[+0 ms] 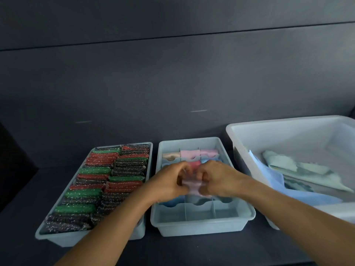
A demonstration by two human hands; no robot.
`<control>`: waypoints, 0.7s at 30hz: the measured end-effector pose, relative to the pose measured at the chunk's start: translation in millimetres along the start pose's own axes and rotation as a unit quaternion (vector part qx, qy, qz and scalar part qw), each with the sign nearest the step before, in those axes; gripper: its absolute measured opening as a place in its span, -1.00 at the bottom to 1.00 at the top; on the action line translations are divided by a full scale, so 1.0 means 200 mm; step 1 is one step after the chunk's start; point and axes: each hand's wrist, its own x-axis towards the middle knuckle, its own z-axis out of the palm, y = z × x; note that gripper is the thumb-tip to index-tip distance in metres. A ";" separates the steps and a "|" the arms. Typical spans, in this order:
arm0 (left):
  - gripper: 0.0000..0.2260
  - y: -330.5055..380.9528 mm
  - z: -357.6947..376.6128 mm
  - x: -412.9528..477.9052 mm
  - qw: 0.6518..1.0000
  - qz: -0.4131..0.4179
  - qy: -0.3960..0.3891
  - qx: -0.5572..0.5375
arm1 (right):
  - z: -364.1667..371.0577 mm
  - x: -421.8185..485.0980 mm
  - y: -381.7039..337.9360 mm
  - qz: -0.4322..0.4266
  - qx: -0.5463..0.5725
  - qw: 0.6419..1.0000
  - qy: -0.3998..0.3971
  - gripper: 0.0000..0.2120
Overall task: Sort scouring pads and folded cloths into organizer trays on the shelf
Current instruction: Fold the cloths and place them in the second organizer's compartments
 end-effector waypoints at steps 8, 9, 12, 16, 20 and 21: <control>-0.75 -0.07 0.02 -0.01 0.996 0.005 -0.031 0.087 | 0.07 0.01 -0.03 0.001 -0.174 0.984 0.038 -0.78; -0.76 -0.06 0.02 -0.01 0.994 0.011 -0.030 0.102 | 0.08 0.02 -0.03 -0.006 -0.197 0.979 0.044 -0.78; -0.77 -0.03 0.03 -0.03 0.988 0.028 -0.016 0.150 | 0.11 0.04 -0.05 -0.027 -0.244 0.969 0.038 -0.77; -0.70 -0.05 0.00 -0.03 0.974 0.015 -0.010 0.225 | 0.13 0.06 -0.07 -0.036 -0.286 0.957 0.025 -0.66; -0.68 -0.06 0.00 -0.04 0.969 -0.013 -0.030 0.243 | 0.13 0.07 -0.08 -0.033 -0.293 0.955 0.010 -0.62; -0.68 -0.06 0.00 -0.03 0.968 -0.013 -0.029 0.249 | 0.12 0.07 -0.08 -0.035 -0.294 0.955 0.009 -0.62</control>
